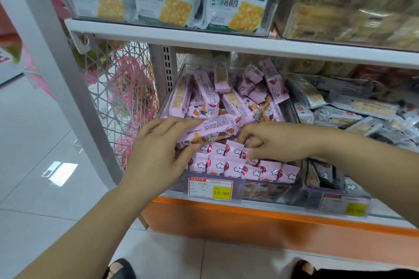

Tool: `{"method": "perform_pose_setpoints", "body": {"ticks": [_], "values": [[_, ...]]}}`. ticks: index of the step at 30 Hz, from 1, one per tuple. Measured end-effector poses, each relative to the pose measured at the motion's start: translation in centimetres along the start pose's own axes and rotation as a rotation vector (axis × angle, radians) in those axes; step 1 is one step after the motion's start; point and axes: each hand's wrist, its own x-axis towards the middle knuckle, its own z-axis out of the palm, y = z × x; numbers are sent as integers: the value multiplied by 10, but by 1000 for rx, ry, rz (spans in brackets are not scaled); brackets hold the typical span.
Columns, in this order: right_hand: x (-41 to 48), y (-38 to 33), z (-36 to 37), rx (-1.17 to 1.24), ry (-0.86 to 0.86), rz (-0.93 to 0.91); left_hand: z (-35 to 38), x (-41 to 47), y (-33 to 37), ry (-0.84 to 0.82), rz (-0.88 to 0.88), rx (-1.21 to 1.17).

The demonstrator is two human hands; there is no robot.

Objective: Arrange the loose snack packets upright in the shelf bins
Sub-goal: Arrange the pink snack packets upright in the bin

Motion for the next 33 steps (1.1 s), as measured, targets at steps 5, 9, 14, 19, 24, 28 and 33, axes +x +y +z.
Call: {"method": "perform_pose_setpoints", "body": {"ticks": [5, 9, 14, 19, 24, 28, 33], "values": [[-3, 0, -7, -23, 190, -8, -1, 0, -2, -7, 6, 0], [-1, -3, -8, -71, 163, 7, 0, 1, -1, 6, 7, -8], [-20, -4, -18, -38, 224, -56, -6, 3, 7, 20, -9, -103], [-63, 5, -13, 726, 434, -150, -11, 18, 37, 30, -31, -326], [-69, 1, 8, 955, 686, -232, -2, 38, 76, -92, 15, -427], [-79, 13, 10, 975, 883, -202, -4, 53, 87, -309, -93, -499], [-93, 38, 15, 986, 1127, -154, -1, 73, 86, -493, -183, -492]]}}
